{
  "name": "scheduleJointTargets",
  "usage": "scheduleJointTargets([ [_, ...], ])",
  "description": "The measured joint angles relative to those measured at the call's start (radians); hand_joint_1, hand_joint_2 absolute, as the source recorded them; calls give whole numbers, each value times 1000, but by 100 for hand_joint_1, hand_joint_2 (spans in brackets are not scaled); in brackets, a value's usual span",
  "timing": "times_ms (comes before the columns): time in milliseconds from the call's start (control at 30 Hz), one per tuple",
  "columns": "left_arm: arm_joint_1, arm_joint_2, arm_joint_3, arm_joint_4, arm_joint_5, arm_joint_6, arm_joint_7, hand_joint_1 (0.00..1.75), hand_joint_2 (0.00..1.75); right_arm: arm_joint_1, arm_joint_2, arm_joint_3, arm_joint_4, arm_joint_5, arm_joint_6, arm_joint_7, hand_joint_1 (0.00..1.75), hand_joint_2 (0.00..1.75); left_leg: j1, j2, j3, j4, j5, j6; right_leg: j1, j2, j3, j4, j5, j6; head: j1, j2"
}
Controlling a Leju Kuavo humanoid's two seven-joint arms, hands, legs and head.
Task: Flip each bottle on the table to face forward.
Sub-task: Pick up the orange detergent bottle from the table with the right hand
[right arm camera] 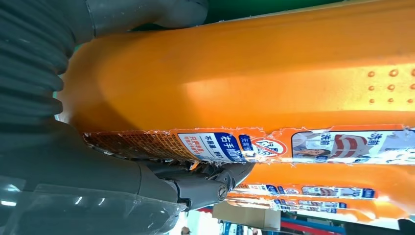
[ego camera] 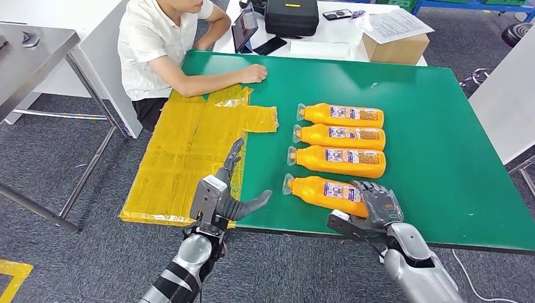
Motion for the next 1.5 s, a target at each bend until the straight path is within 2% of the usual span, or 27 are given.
scheduleJointTargets([
  [167,-1,0,-1,-1,3,-3,0,0,175,21,-6,-6,-26,-10,6,8,175,175,0,0,1,0,0,0,0,0,0,0,0,0,0,0],
  [600,-1,0,-1,-3,8,-11,0,0,175,27,-7,-15,-34,-72,32,-20,175,175,0,0,2,0,0,0,0,0,1,0,0,0,0,0],
  [700,-1,0,-3,-4,10,-15,2,0,175,29,-3,-32,-40,-143,71,-51,175,175,0,1,4,0,-1,1,0,1,3,0,0,0,0,0],
  [767,10,-5,-4,-6,70,-25,-11,0,175,45,19,-77,-56,-301,135,-120,175,175,0,5,8,0,-5,0,0,4,6,-1,-1,-1,0,0],
  [833,73,-10,-21,-26,132,-15,-74,0,175,103,74,-160,-116,-500,160,-200,175,175,1,9,11,0,-7,0,1,7,8,-1,-2,-1,0,0],
  [867,114,-8,-34,-40,143,-5,-109,0,175,139,100,-195,-153,-551,143,-218,175,175,1,8,10,0,-7,0,1,7,8,0,-2,-1,0,0],
  [900,152,-1,-47,-57,130,12,-141,0,175,169,117,-219,-186,-568,121,-223,175,175,1,8,9,0,-7,0,1,7,7,0,-3,0,0,0],
  [1000,221,25,-61,-99,150,43,-166,0,175,225,141,-259,-253,-585,90,-232,175,175,1,6,5,0,-7,0,1,6,5,0,-4,0,0,0],
  [1100,270,43,-57,-137,240,43,-128,0,175,268,164,-287,-305,-602,72,-250,175,175,0,5,1,0,-8,0,0,5,1,0,-5,0,0,0],
  [1267,300,67,-54,-156,445,-108,-21,0,175,283,199,-297,-353,-651,65,-290,175,175,0,4,-3,0,-7,0,0,5,-3,0,-4,0,0,0],
  [1500,311,87,-64,-156,482,-140,-5,0,175,275,218,-297,-373,-665,65,-297,174,175,0,3,-4,0,-7,0,0,3,-3,0,-4,0,0,0],
])
